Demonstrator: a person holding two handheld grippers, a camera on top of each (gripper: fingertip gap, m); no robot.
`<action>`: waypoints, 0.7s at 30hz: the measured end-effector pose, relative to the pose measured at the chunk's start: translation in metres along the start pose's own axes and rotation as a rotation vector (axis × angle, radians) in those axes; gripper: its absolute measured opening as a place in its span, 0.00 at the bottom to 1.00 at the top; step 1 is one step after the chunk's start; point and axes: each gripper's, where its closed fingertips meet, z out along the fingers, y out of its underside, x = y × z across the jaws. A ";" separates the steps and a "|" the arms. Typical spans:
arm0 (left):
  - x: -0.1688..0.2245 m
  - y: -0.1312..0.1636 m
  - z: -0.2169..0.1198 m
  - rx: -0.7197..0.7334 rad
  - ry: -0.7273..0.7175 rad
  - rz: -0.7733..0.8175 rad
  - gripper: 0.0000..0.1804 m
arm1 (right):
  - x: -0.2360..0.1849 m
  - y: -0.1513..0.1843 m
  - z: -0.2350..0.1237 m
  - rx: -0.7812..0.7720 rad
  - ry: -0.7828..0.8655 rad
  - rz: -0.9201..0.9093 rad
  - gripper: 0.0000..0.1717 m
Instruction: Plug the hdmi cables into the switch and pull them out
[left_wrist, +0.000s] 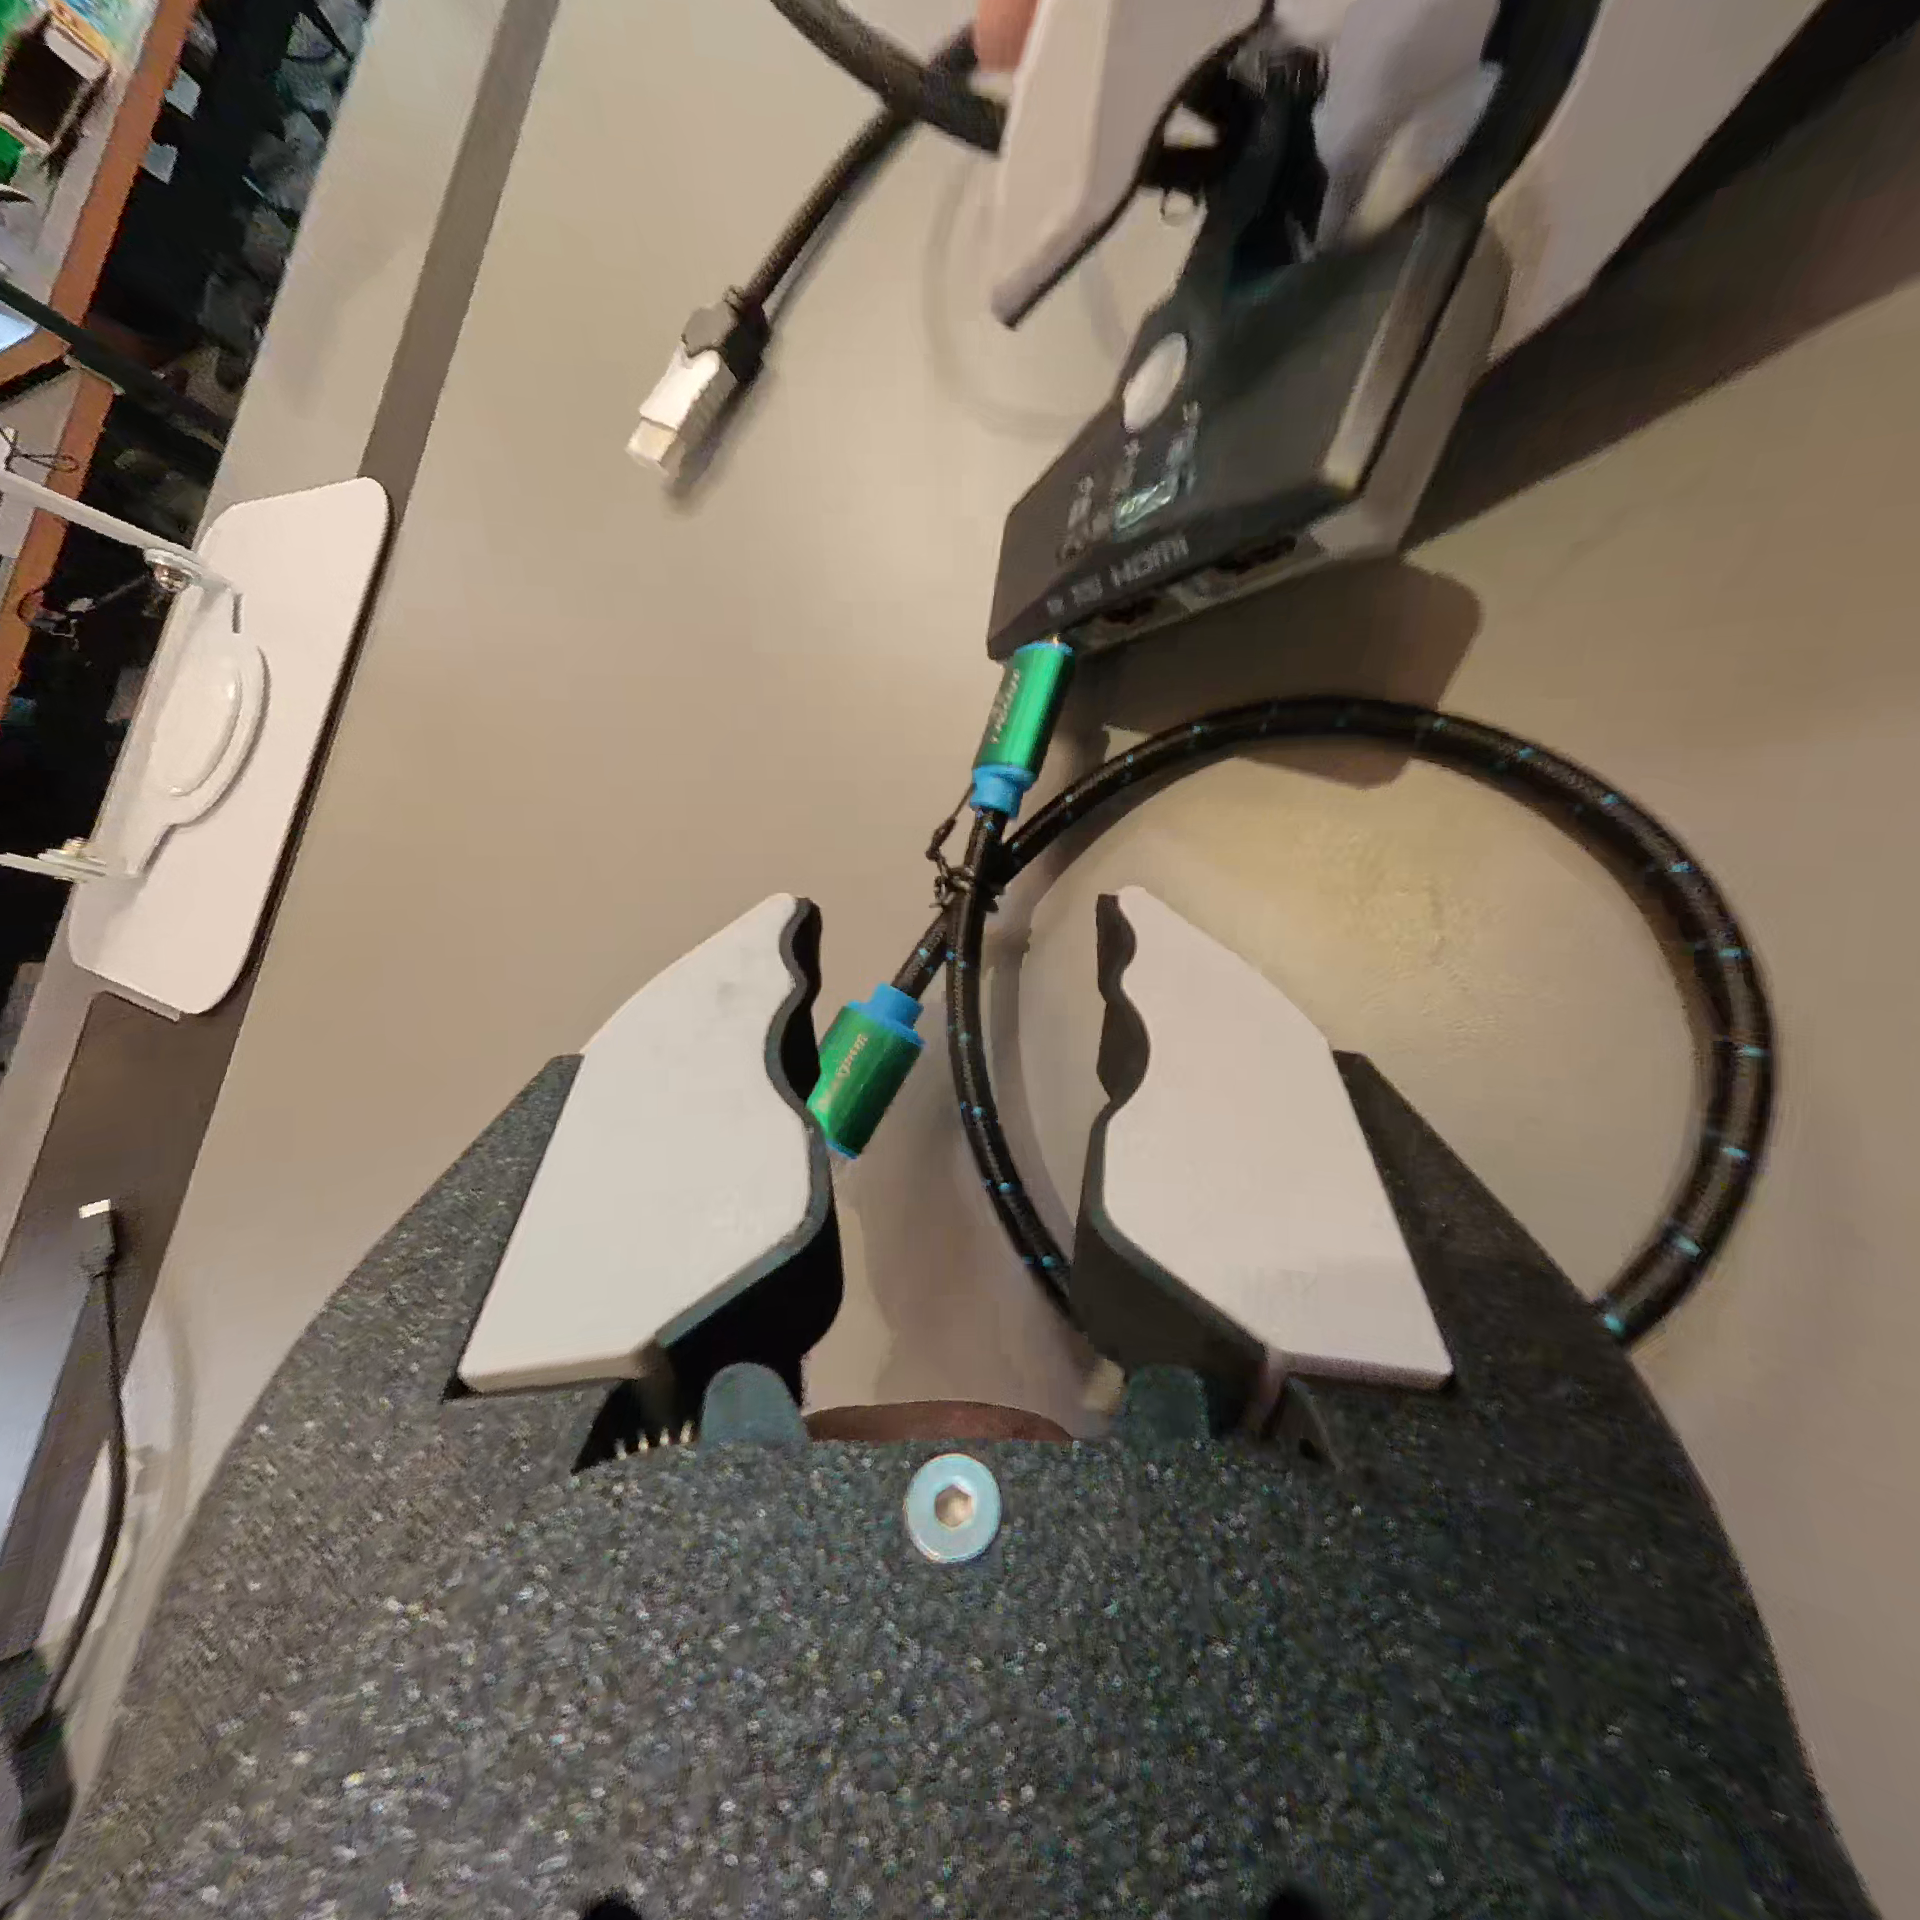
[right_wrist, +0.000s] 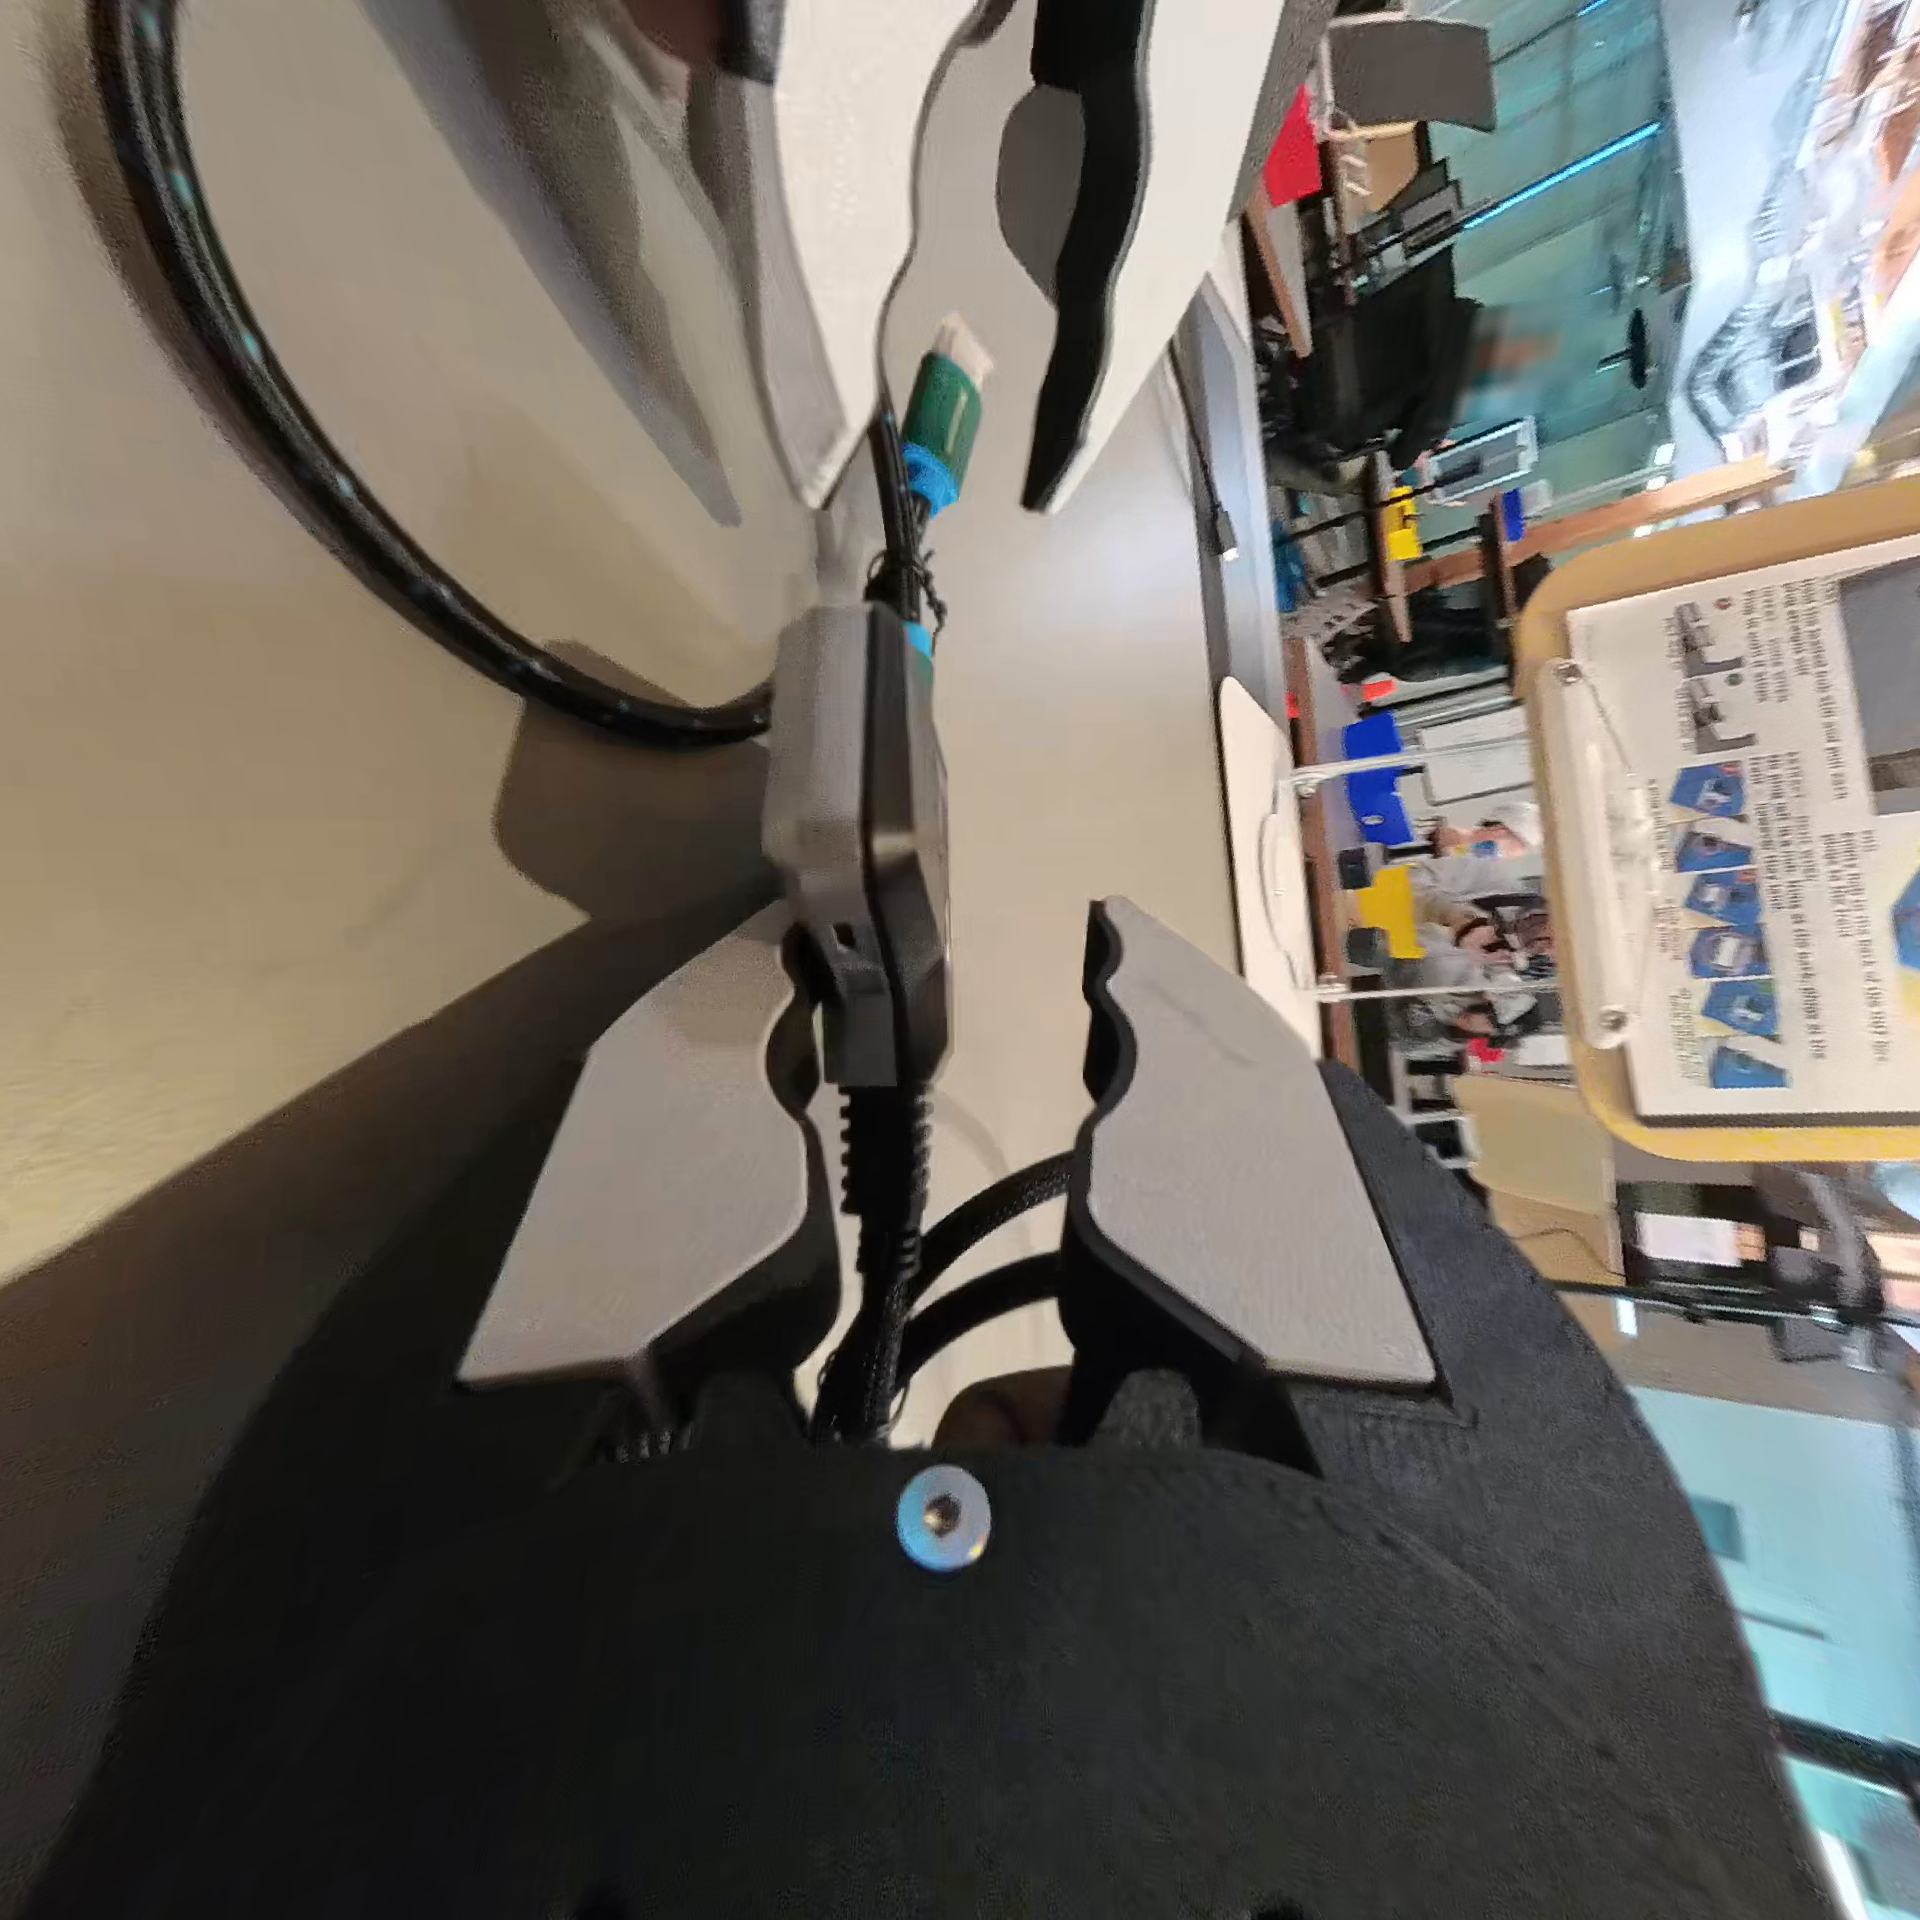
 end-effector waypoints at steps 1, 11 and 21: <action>-0.002 -0.003 -0.004 0.025 0.006 -0.024 0.28 | -0.001 0.000 -0.003 -0.001 -0.026 0.013 0.31; -0.036 0.007 -0.097 0.140 -0.135 -0.256 0.27 | -0.016 -0.010 -0.041 0.118 -0.168 0.164 0.34; -0.080 0.155 -0.300 -0.377 -0.535 -0.472 0.26 | -0.059 0.001 -0.058 0.121 -0.384 0.276 0.23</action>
